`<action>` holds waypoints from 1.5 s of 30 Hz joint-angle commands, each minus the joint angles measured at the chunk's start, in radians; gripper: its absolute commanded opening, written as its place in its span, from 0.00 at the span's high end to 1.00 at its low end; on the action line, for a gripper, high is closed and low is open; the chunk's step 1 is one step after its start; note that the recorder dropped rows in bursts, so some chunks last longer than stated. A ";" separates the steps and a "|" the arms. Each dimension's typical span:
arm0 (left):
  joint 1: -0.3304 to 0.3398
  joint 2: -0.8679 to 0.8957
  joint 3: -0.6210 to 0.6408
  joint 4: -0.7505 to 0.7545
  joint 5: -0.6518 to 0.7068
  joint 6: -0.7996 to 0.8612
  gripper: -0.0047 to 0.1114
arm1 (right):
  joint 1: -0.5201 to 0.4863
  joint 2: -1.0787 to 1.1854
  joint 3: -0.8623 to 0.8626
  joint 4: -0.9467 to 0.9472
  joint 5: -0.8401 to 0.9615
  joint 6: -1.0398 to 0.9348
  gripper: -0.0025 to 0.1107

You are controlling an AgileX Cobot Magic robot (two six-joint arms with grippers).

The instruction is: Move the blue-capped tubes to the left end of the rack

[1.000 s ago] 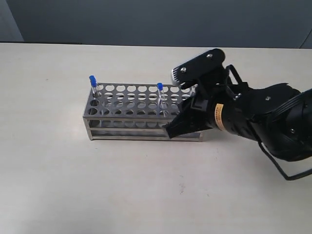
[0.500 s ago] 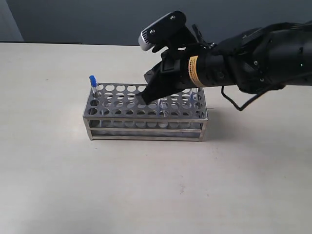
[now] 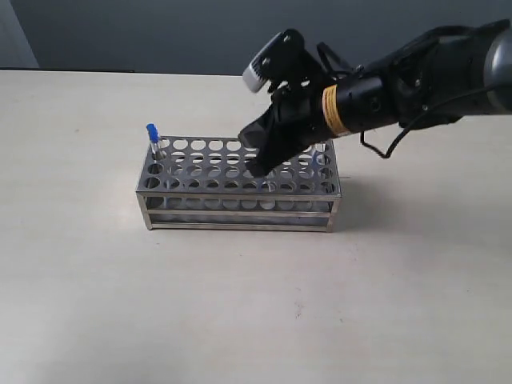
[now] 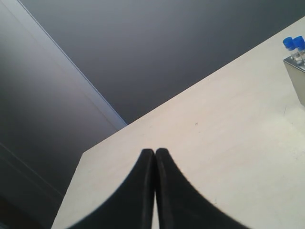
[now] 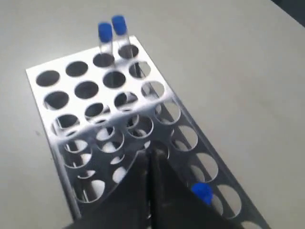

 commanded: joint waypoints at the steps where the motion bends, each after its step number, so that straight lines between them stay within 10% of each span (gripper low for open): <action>1: -0.002 0.003 -0.005 -0.001 -0.005 -0.005 0.95 | 0.066 -0.004 0.065 0.328 0.128 -0.290 0.98; 8: -0.002 0.003 -0.005 -0.001 -0.005 -0.005 0.95 | 0.077 -0.019 0.115 0.974 0.135 -0.749 0.98; 17: -0.002 0.003 -0.005 -0.001 -0.005 -0.005 0.95 | 0.077 -0.171 0.181 1.003 0.241 -0.779 0.98; 26: -0.002 0.003 -0.005 -0.001 -0.003 -0.005 0.95 | 0.075 -0.125 0.224 1.027 0.208 -0.822 0.69; 45: -0.002 0.003 -0.005 -0.001 -0.003 -0.005 0.95 | 0.075 -0.001 0.222 1.341 0.163 -1.229 0.69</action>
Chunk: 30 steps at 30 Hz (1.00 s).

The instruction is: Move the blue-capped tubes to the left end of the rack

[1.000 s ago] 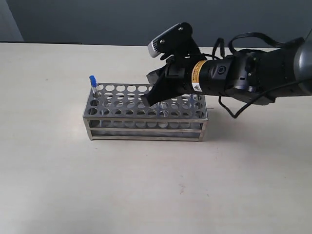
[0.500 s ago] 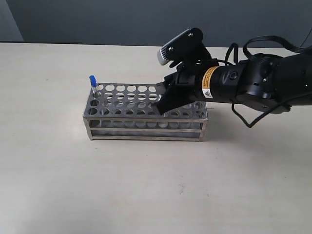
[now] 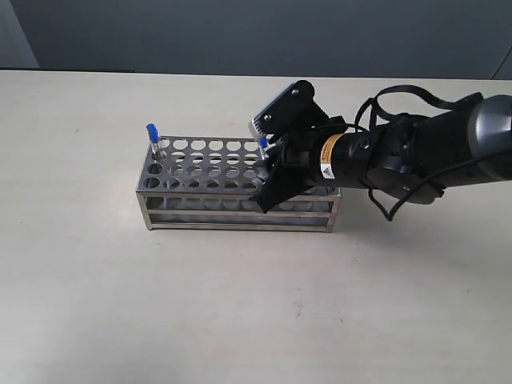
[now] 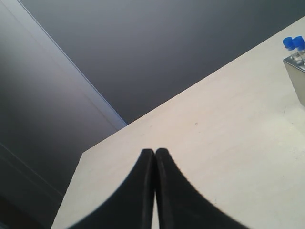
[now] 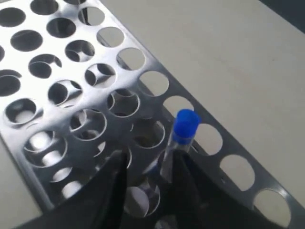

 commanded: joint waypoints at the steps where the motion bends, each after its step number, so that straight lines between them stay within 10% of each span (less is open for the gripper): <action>1: -0.002 0.003 -0.005 -0.001 -0.003 -0.005 0.95 | -0.003 0.005 0.001 0.200 -0.032 -0.202 0.69; 25: -0.002 0.003 -0.005 -0.001 -0.005 -0.005 0.95 | -0.003 0.082 0.001 0.391 -0.193 -0.381 0.69; 30: -0.002 0.003 -0.005 -0.001 -0.005 -0.005 0.95 | -0.003 0.082 0.001 0.397 -0.241 -0.399 0.89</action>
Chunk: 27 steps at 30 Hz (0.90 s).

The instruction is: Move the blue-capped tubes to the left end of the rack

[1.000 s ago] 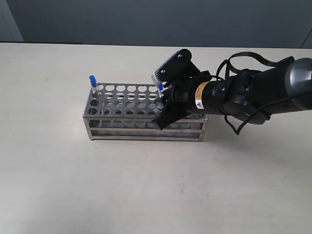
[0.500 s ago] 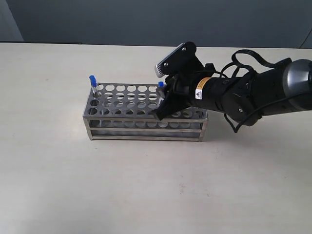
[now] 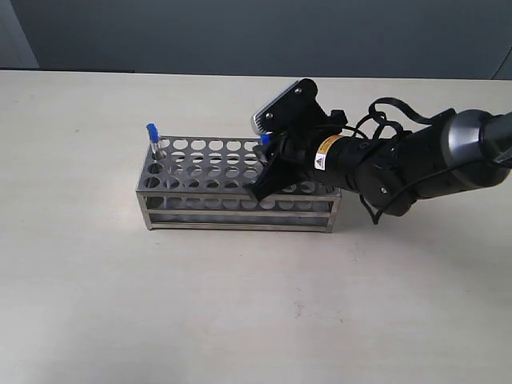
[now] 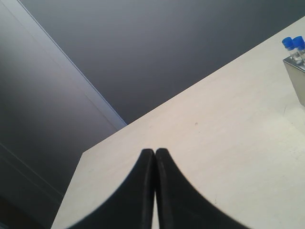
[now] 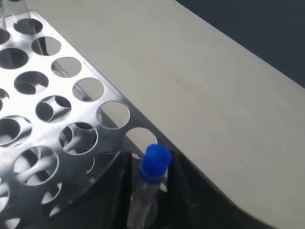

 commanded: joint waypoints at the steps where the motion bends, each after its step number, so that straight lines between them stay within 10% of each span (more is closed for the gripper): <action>1: -0.002 0.003 -0.005 -0.001 -0.005 -0.005 0.95 | -0.003 0.000 0.001 0.006 -0.059 -0.024 0.96; 27: -0.002 0.003 -0.005 -0.001 -0.005 -0.005 0.95 | 0.047 -0.254 -0.009 0.009 0.029 -0.014 0.98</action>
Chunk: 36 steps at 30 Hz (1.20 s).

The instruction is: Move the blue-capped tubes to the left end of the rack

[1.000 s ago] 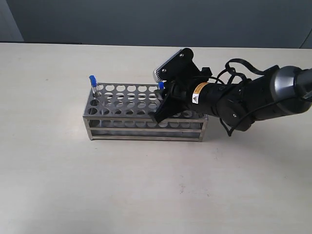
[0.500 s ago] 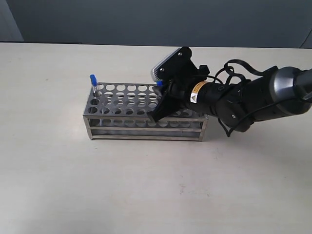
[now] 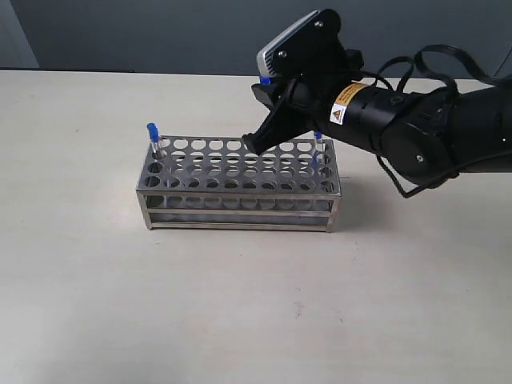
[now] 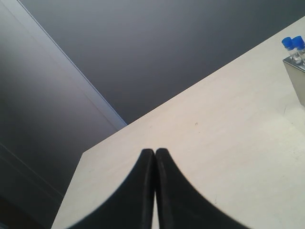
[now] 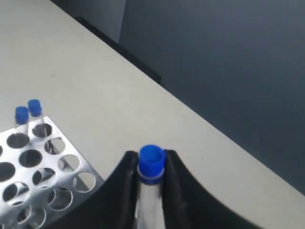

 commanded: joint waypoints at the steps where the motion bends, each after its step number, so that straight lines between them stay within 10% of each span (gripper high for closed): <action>1: -0.002 0.003 -0.005 -0.001 -0.005 -0.005 0.95 | 0.042 -0.044 -0.007 0.001 -0.002 0.022 0.98; 18: -0.002 0.003 -0.005 -0.001 -0.003 -0.005 0.95 | 0.138 0.107 -0.142 -0.343 -0.209 0.609 0.98; 36: -0.002 0.003 -0.005 -0.001 -0.005 -0.005 0.95 | 0.139 0.370 -0.306 -0.434 -0.166 0.588 0.98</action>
